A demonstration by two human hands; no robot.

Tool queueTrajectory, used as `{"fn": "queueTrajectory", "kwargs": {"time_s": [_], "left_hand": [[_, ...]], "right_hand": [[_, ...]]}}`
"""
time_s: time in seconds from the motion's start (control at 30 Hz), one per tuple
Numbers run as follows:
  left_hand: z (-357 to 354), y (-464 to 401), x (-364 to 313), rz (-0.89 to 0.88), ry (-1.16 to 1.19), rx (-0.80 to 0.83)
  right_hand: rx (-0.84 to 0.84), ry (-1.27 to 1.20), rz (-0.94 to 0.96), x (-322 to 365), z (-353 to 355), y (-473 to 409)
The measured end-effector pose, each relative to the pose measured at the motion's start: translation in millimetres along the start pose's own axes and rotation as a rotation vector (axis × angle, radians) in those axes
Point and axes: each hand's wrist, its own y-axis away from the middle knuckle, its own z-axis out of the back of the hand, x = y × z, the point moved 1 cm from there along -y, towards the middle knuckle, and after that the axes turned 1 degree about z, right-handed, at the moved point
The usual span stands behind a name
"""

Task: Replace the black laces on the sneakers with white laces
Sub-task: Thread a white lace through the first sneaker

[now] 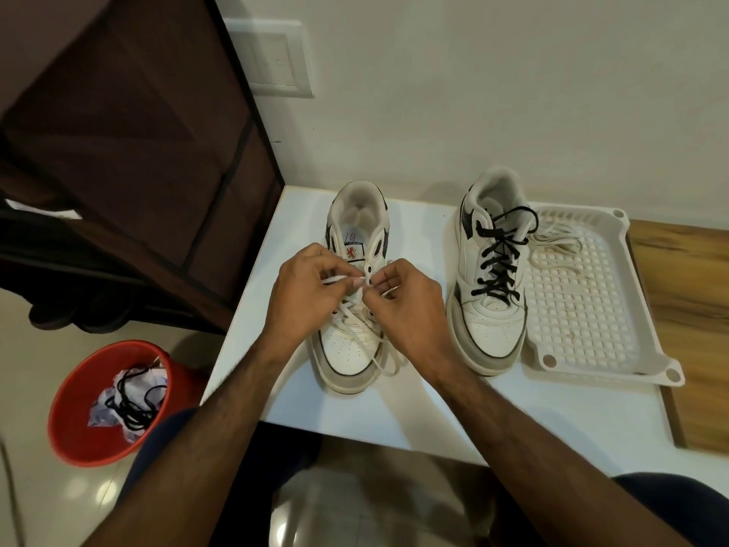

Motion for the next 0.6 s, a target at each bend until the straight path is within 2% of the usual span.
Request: {"fn": "queueTrajectory", "kwargs": {"time_s": [0.37,0.6], "left_hand": [[2.8,0.4,0.7,-0.044,-0.061,0.03],[-2.5,3.5,-1.5,-0.078,-0.046,-0.045]], "right_hand": [[0.006,0.02,0.014,-2.4,-0.9,-1.8],[0.045,-0.013,-0.014,-4.4,2.2,-3.9]]}}
